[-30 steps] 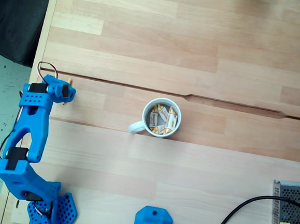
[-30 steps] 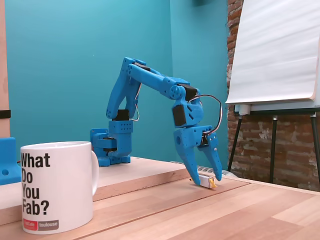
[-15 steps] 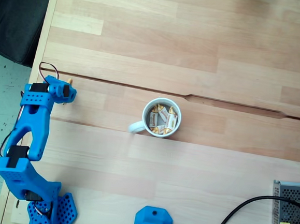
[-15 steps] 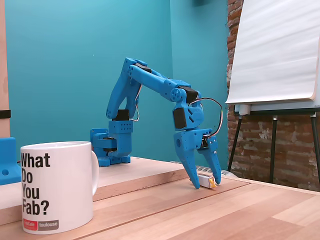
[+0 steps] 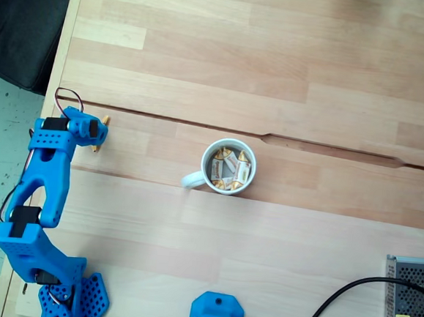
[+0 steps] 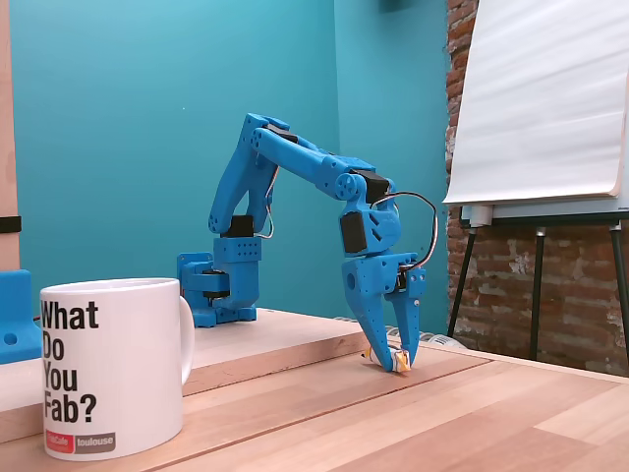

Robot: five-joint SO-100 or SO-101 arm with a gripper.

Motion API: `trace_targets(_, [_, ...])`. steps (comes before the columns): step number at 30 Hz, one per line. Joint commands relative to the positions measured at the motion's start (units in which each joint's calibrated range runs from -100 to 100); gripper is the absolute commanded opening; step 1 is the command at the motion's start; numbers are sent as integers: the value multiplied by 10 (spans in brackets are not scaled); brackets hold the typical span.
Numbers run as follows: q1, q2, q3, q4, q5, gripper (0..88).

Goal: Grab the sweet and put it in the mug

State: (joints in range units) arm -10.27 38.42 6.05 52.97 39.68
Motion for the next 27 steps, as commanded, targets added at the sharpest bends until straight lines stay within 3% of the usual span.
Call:
trace_targets(1, [1,-24,-27,-4,-1,0])
trace_targets(20, [14,-354,-26,-3,-1,0])
trace_targets(27, [82,-399,-23,-3,-2,0])
